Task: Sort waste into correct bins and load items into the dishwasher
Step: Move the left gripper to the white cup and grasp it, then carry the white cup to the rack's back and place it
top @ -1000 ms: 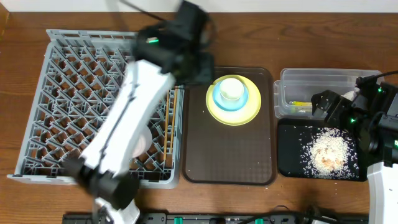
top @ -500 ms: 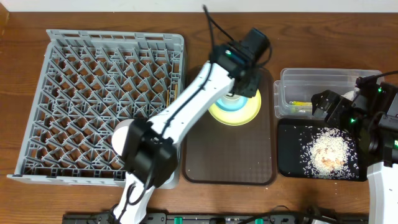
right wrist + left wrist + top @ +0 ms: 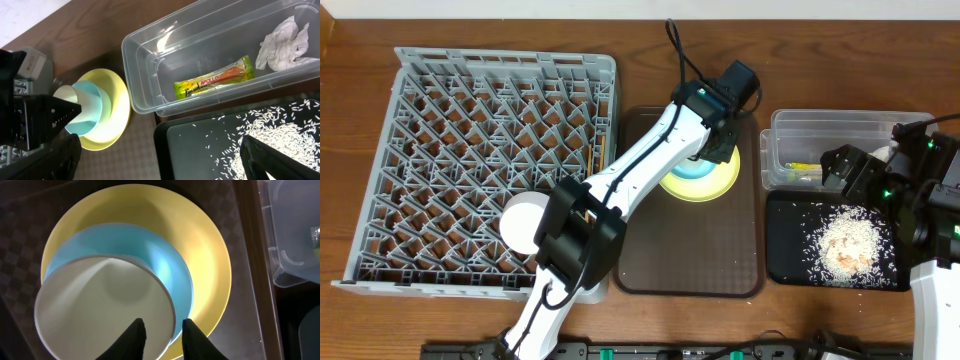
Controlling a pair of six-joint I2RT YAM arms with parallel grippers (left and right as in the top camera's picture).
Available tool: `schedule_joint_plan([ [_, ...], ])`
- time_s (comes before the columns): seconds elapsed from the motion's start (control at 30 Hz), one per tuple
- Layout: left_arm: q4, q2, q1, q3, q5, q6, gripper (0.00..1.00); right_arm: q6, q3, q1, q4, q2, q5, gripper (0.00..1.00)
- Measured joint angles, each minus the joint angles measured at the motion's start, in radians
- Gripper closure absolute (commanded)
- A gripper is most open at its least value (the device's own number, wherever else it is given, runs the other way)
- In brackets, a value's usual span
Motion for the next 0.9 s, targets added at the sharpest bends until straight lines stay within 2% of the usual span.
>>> schedule_joint_plan([
  [0.23, 0.023, 0.008, 0.0, -0.011, 0.0, 0.0, 0.76, 0.0, 0.0, 0.0, 0.0, 0.0, 0.0, 0.01],
  [0.37, 0.047, 0.008, 0.0, -0.045, -0.007, 0.0, 0.8, 0.0, 0.0, 0.0, 0.0, 0.0, 0.0, 0.01],
  [0.5, 0.048, 0.01, 0.0, -0.061, -0.05, 0.0, 0.92, 0.0, 0.0, 0.0, 0.0, 0.0, 0.0, 0.01],
  [0.9, -0.016, -0.021, 0.0, -0.061, -0.083, 0.002, 0.92, 0.0, 0.0, 0.0, 0.0, 0.0, 0.0, 0.01],
])
